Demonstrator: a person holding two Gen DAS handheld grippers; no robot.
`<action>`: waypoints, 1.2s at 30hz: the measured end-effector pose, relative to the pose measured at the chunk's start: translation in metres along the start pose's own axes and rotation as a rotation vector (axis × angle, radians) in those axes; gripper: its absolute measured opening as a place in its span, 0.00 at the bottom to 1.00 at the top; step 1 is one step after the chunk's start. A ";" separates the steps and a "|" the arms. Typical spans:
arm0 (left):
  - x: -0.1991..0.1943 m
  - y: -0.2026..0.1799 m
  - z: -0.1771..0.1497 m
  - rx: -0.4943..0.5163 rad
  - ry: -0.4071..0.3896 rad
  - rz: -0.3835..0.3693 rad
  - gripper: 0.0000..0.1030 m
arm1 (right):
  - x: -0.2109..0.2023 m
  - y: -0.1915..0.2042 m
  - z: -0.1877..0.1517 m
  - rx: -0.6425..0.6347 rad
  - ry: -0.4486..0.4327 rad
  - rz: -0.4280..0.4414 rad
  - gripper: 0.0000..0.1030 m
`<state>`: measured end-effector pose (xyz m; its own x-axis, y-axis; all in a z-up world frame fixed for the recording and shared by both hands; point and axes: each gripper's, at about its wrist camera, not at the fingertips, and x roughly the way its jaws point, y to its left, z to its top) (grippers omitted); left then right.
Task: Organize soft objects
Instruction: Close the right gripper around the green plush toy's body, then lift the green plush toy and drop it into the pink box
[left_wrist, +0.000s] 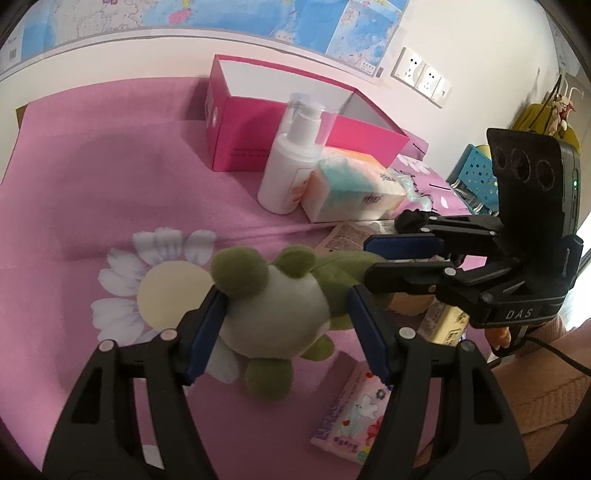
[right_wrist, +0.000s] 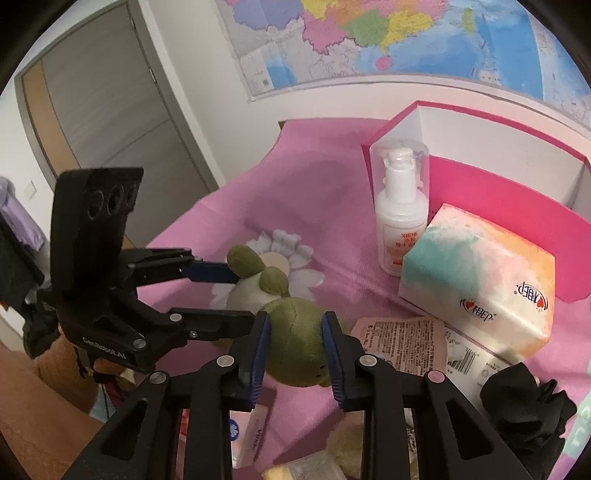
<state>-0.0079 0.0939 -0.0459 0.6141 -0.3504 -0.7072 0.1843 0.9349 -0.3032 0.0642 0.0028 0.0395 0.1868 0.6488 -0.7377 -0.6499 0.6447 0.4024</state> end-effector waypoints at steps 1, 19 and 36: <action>0.001 0.002 0.000 -0.003 0.004 0.002 0.67 | 0.001 -0.001 0.000 0.005 0.000 -0.005 0.28; 0.006 0.015 0.001 -0.060 0.023 -0.126 0.75 | 0.005 -0.001 -0.008 0.007 0.007 -0.020 0.45; -0.065 -0.053 0.113 0.190 -0.275 -0.032 0.75 | -0.102 -0.011 0.064 -0.071 -0.331 -0.036 0.45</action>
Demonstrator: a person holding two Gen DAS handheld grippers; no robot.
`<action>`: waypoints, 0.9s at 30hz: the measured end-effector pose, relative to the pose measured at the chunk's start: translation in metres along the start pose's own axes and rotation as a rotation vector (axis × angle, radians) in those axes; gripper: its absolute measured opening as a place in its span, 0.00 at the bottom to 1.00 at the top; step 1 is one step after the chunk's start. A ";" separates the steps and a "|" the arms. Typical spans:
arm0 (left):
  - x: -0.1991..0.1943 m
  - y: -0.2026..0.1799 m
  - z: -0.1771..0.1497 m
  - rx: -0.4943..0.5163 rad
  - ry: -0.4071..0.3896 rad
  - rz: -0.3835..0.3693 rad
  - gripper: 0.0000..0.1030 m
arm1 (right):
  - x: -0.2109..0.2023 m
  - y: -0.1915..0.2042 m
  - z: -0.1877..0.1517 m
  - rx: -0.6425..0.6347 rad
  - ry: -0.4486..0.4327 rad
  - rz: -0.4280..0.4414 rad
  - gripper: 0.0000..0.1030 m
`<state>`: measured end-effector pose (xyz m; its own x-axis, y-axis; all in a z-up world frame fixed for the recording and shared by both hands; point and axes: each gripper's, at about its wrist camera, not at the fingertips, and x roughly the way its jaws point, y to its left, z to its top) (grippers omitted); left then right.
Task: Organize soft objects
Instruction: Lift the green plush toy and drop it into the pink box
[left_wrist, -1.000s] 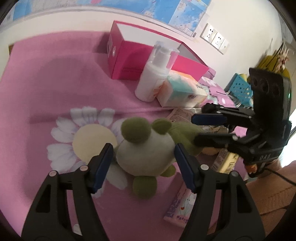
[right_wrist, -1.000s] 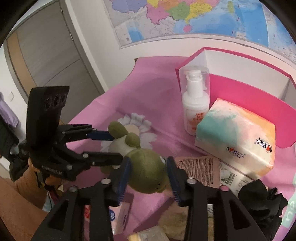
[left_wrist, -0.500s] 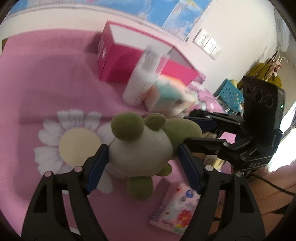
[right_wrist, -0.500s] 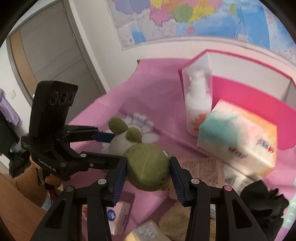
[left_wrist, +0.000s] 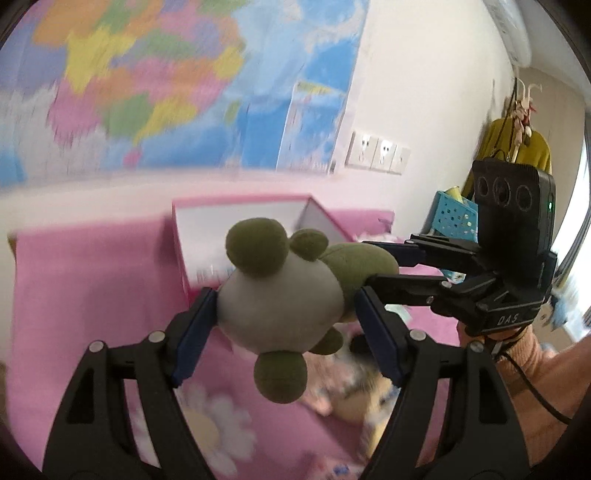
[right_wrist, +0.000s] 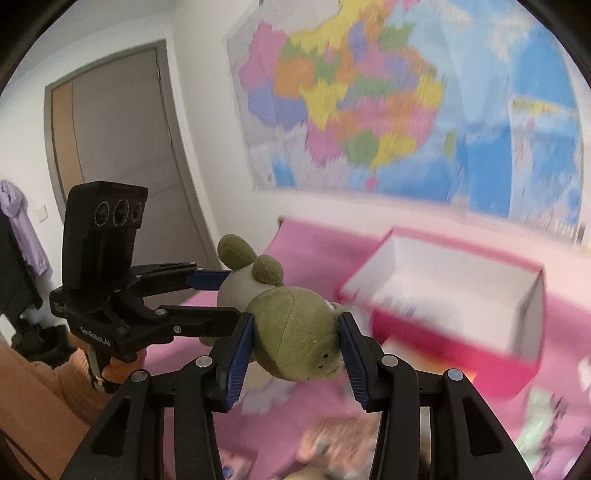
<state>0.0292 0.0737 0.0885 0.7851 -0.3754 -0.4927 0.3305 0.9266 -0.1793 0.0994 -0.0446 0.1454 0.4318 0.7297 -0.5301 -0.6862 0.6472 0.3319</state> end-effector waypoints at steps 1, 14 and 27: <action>0.006 0.000 0.012 0.016 -0.006 0.008 0.75 | -0.002 -0.004 0.005 0.002 -0.012 -0.003 0.45; 0.106 0.049 0.057 -0.053 0.123 -0.007 0.75 | 0.046 -0.099 0.038 0.109 0.011 -0.031 0.45; 0.158 0.085 0.033 -0.133 0.211 0.077 0.74 | 0.123 -0.159 0.008 0.235 0.172 -0.032 0.54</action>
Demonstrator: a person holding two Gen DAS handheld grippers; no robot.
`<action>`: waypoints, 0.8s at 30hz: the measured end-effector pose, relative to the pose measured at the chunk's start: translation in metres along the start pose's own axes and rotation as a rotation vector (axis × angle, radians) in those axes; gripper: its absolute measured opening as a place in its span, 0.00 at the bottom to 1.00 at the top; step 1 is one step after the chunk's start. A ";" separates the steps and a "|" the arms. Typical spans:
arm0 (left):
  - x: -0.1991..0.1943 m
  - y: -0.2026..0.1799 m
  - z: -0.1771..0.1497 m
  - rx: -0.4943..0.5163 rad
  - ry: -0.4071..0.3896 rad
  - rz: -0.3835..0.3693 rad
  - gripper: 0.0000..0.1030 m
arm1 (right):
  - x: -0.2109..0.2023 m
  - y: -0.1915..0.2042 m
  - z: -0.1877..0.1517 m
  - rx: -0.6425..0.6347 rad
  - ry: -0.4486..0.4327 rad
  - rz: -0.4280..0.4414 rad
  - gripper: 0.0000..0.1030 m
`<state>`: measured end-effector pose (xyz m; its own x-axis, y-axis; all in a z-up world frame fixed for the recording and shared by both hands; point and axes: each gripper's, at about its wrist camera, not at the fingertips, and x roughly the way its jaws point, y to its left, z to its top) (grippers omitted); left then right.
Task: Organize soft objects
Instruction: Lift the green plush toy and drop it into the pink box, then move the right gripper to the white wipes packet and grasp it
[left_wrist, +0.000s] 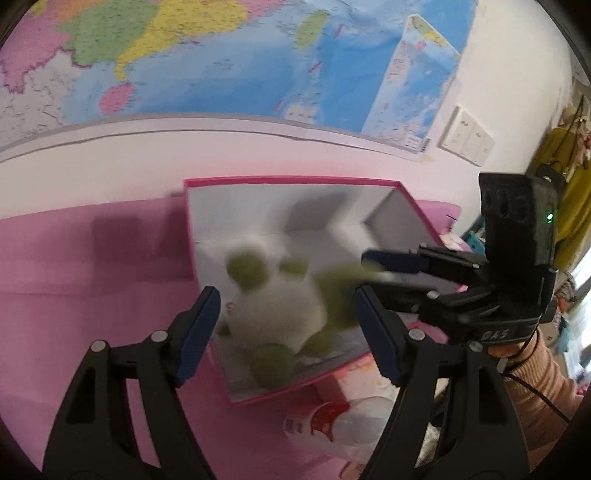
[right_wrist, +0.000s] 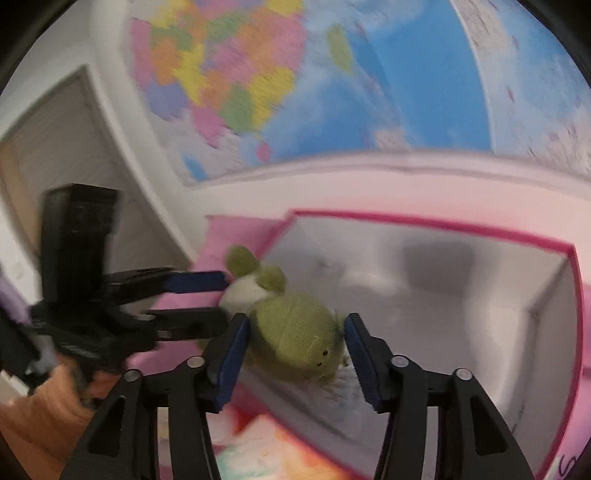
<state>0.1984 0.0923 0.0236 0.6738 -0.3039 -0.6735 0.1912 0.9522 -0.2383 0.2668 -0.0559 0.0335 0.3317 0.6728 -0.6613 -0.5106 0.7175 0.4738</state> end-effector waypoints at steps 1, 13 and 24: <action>-0.002 0.000 -0.001 -0.001 -0.011 0.008 0.74 | 0.004 -0.002 -0.002 0.003 0.023 -0.006 0.54; -0.074 -0.027 -0.033 0.045 -0.189 0.055 0.74 | -0.054 0.012 -0.024 -0.031 0.000 -0.116 0.54; -0.096 -0.084 -0.093 0.172 -0.134 -0.112 0.74 | -0.121 0.048 -0.104 -0.061 0.038 -0.034 0.50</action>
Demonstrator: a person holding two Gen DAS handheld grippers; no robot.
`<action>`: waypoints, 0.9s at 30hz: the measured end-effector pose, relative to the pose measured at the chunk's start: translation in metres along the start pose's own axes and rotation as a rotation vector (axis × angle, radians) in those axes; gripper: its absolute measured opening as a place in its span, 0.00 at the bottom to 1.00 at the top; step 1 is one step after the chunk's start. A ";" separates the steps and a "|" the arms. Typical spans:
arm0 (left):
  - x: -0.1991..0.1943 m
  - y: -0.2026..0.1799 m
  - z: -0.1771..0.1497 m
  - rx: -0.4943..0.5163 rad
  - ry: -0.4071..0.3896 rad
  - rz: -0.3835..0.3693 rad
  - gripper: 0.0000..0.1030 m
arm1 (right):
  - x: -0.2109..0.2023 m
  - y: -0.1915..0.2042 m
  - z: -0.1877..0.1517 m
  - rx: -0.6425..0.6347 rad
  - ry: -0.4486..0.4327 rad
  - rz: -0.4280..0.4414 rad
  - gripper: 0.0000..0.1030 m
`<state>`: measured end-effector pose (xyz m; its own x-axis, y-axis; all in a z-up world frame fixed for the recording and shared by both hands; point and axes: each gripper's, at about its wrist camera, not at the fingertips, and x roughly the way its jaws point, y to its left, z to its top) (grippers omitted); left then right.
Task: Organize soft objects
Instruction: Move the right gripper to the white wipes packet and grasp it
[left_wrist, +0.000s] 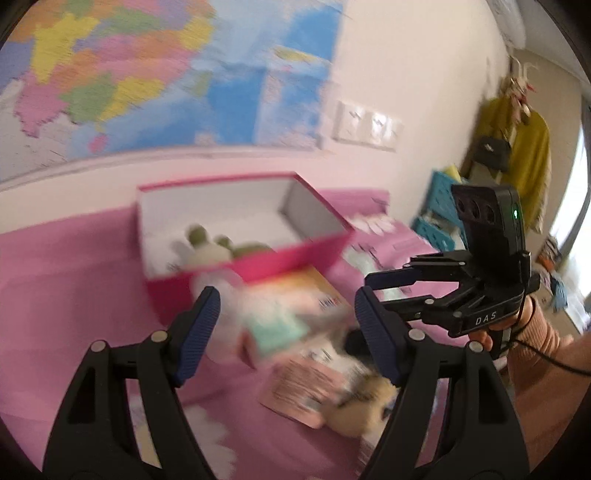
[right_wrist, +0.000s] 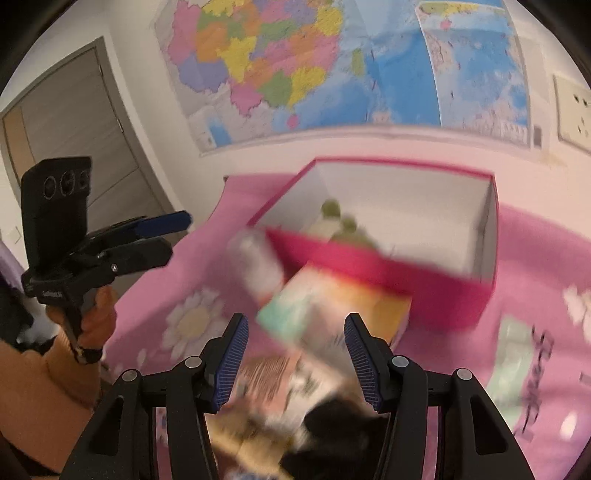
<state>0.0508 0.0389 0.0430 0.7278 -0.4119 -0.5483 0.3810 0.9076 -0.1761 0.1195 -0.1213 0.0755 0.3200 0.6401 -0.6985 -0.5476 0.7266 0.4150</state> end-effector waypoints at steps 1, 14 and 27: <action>0.007 -0.006 -0.007 0.013 0.027 -0.013 0.74 | 0.000 0.002 -0.008 0.007 0.018 0.011 0.48; 0.065 -0.033 -0.052 0.063 0.257 -0.088 0.49 | 0.026 -0.004 -0.063 0.094 0.169 -0.065 0.27; 0.094 -0.038 -0.069 0.118 0.390 -0.102 0.46 | 0.010 -0.039 -0.074 0.171 0.211 -0.239 0.29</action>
<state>0.0656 -0.0287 -0.0588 0.4217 -0.4171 -0.8051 0.5193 0.8389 -0.1627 0.0870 -0.1623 0.0094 0.2470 0.3943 -0.8852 -0.3336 0.8922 0.3043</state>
